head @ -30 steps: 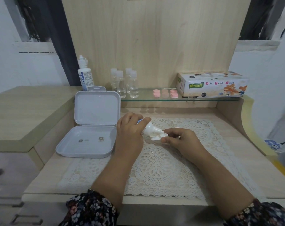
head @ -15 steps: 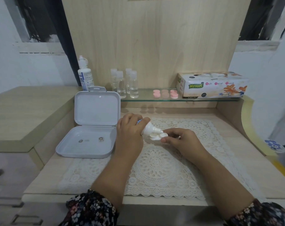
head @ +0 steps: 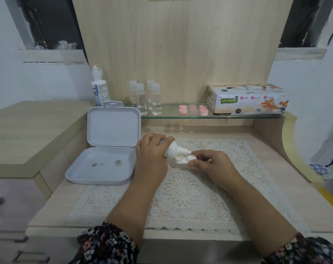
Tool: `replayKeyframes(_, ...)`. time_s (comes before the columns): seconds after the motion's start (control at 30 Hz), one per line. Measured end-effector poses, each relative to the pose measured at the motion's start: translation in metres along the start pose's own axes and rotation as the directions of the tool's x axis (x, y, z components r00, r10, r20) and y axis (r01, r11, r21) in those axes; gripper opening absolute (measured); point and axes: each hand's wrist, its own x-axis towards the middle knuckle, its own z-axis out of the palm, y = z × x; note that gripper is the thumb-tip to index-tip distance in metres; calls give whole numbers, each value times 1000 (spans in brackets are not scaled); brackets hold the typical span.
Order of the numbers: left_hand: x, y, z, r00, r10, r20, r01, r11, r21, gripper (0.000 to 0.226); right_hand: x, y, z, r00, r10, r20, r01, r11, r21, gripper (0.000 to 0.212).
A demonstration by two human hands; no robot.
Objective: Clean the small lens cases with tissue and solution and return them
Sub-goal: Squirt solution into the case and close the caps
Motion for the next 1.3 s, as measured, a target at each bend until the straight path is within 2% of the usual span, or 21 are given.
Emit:
replayKeyframes(0.3, 0, 1, 0, 986, -163, 11, 164, 986, -43, 56, 2, 4, -4, 1000, 12, 19, -12, 1000, 3, 23)
replayKeyframes(0.4, 0, 1, -1, 978, -205, 34, 207, 977, -45, 54, 3, 6, -7, 1000, -8, 20, 9, 998, -55, 19)
replayKeyframes(0.5, 0, 1, -2, 974, -221, 41, 223, 974, -45, 53, 3, 7, -8, 998, -49, 49, 55, 990, -129, 22)
replayKeyframes(0.6, 0, 0, -2, 973, -227, 40, 229, 972, -45, 54, 3, 7, -9, 996, -20, 88, 34, 986, -165, 31)
replayKeyframes(0.73, -1, 0, -1, 971, -234, 44, 236, 971, -40, 54, 2, 7, -9, 997, 8, 81, 9, 976, -218, 21)
replayKeyframes(1.0, -1, -1, 0, 967, -248, 65, 250, 968, -25, 54, -2, 4, -10, 997, 21, 71, -3, 971, -237, 19)
replayKeyframes(1.07, -1, -1, 0, 966, -251, 69, 252, 967, -20, 53, -2, 6, -9, 999, 26, 27, -21, 981, -195, 15)
replayKeyframes(1.17, 0, 0, -1, 963, -257, 86, 260, 965, -24, 52, 0, 9, -8, 974, -19, -227, 5, 998, -66, 5)
replayKeyframes(1.23, 0, 1, -2, 961, -255, 111, 259, 966, -20, 51, 5, 13, -11, 945, -101, -311, 35, 977, -212, 13)
replayKeyframes(1.3, -1, 1, -3, 961, -247, 123, 252, 968, -25, 49, 10, 17, -13, 961, -115, -251, 25, 942, -334, 27)
